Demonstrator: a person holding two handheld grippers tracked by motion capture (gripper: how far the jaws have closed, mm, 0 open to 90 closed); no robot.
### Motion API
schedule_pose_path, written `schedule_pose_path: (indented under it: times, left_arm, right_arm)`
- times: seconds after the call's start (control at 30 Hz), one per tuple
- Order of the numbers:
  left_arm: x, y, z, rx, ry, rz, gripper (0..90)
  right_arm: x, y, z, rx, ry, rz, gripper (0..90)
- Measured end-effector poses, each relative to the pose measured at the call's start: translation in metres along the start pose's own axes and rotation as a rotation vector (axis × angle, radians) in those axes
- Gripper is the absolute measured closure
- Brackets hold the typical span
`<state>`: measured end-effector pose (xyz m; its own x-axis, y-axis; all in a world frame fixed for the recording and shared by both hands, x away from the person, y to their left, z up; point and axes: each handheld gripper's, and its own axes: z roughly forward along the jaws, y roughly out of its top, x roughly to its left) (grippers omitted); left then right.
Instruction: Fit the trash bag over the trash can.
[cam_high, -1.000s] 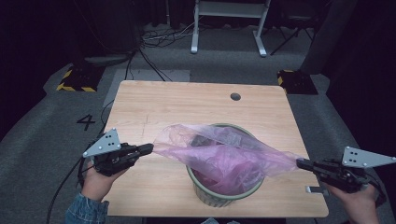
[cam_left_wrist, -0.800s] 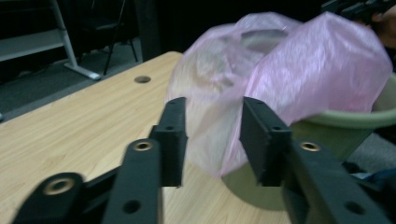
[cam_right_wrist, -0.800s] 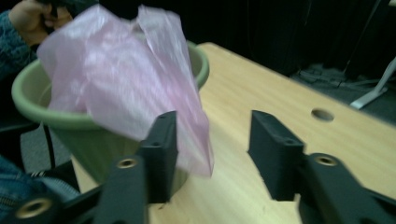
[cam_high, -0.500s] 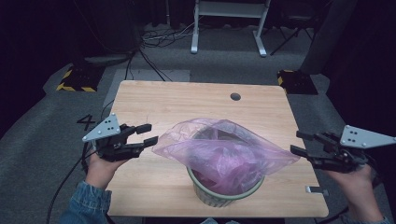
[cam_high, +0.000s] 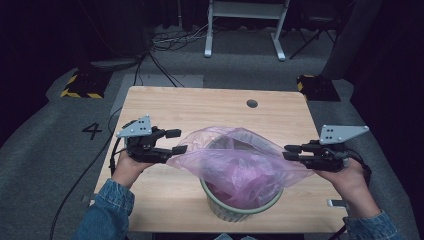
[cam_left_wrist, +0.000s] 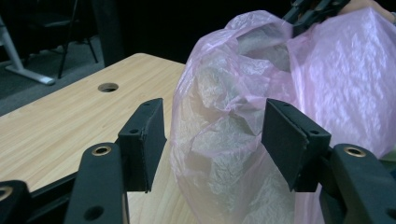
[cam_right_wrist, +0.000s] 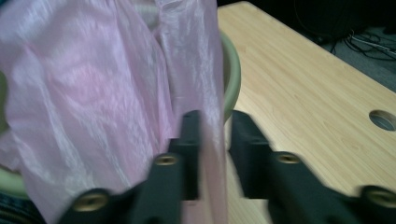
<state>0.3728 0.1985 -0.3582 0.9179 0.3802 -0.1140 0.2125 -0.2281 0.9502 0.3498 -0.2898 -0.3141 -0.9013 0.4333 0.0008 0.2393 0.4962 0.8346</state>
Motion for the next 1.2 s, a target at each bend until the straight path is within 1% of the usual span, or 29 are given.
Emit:
schedule_pose_path:
  times: [0.03,0.07,0.1,0.17,0.23,0.27,0.3,0.33,0.37,0.4,0.43,0.47,0.53,0.57,0.6,0.67,0.77,0.87,0.9,0.93,1.0,1.03,1.07,1.13,1.2]
  left_arm:
    - [0.002,-0.002,0.002,0.007,0.006,-0.008,37.7]
    - [0.004,-0.003,0.002,0.012,0.013,-0.014,37.6]
    - [0.006,-0.005,0.003,0.009,0.013,-0.024,37.6]
    - [0.009,-0.007,0.004,0.005,0.000,-0.044,38.2]
    - [0.010,-0.010,0.007,0.011,-0.012,-0.060,38.4]
    - [0.011,-0.011,0.010,0.025,-0.037,-0.075,38.6]
    - [0.011,-0.011,0.013,0.042,-0.046,-0.081,40.5]
    - [0.010,-0.010,0.014,0.044,-0.050,-0.081,45.5]
    - [0.009,-0.010,0.015,0.038,-0.063,-0.079,49.9]
    - [0.007,-0.008,0.017,0.024,-0.085,-0.070,55.4]
    - [0.006,-0.007,0.018,0.019,-0.082,-0.060,62.6]
    - [0.004,-0.005,0.019,0.025,-0.080,-0.045,69.1]
    - [0.000,-0.002,0.021,0.041,-0.054,-0.014,83.6]
    - [-0.002,0.000,0.022,0.045,-0.042,-0.005,88.6]
    - [-0.003,0.001,0.022,0.043,-0.027,0.000,89.7]
    - [-0.003,0.002,0.020,0.034,-0.002,0.005,89.9]
    - [-0.001,0.004,0.014,0.014,0.038,0.000,90.0]
    - [0.002,0.007,0.012,0.017,0.094,-0.008,90.0]
    - [0.003,0.007,0.013,0.021,0.106,-0.010,90.0]
    - [0.004,0.008,0.014,0.028,0.123,-0.010,90.0]
    - [0.007,0.010,0.019,0.061,0.153,-0.002,90.0]
    - [0.009,0.010,0.023,0.085,0.167,0.002,90.0]
    - [0.010,0.009,0.026,0.103,0.175,0.007,90.0]
    - [0.010,0.008,0.029,0.131,0.184,0.014,90.0]
    - [0.010,0.005,0.032,0.158,0.189,0.021,90.0]
  right_arm:
    - [0.001,0.000,0.000,0.004,-0.010,-0.011,86.9]
    - [0.002,0.000,-0.002,-0.010,-0.026,-0.020,89.8]
    - [0.003,0.000,-0.003,-0.019,-0.034,-0.023,89.9]
    - [0.003,0.001,-0.007,-0.041,-0.051,-0.023,90.0]
    - [0.003,0.001,-0.009,-0.061,-0.066,-0.016,90.0]
    - [0.004,0.001,-0.008,-0.063,-0.070,-0.015,90.0]
    - [0.004,0.001,-0.007,-0.066,-0.074,-0.017,90.0]
    - [0.004,0.002,-0.006,-0.067,-0.075,-0.019,90.0]
    - [0.004,0.002,-0.004,-0.066,-0.074,-0.017,90.0]
    - [0.004,0.002,-0.003,-0.069,-0.075,-0.017,90.0]
    - [0.004,0.003,-0.001,-0.070,-0.073,-0.017,90.0]
    - [0.004,0.003,0.001,-0.071,-0.070,-0.016,90.0]
    - [0.003,0.005,0.003,-0.071,-0.071,-0.015,90.0]
    - [0.003,0.005,0.004,-0.074,-0.072,-0.016,90.0]
    - [0.002,0.006,0.004,-0.076,-0.075,-0.013,90.0]
    - [-0.001,0.006,0.004,-0.083,-0.085,-0.007,90.0]
    - [-0.007,0.005,0.002,-0.088,-0.106,0.014,90.0]
    - [-0.011,0.002,0.003,-0.090,-0.121,0.026,90.0]
    - [-0.012,0.002,0.003,-0.089,-0.124,0.028,90.0]
    - [-0.013,0.001,0.004,-0.085,-0.126,0.032,90.0]
    - [-0.017,-0.001,0.009,-0.066,-0.125,0.037,90.0]
    - [-0.019,-0.002,0.012,-0.055,-0.129,0.039,90.0]
    - [-0.022,-0.003,0.015,-0.037,-0.134,0.042,90.0]
    - [-0.027,-0.007,0.019,-0.020,-0.137,0.062,90.0]
    - [-0.034,-0.014,0.022,-0.001,-0.143,0.093,90.0]
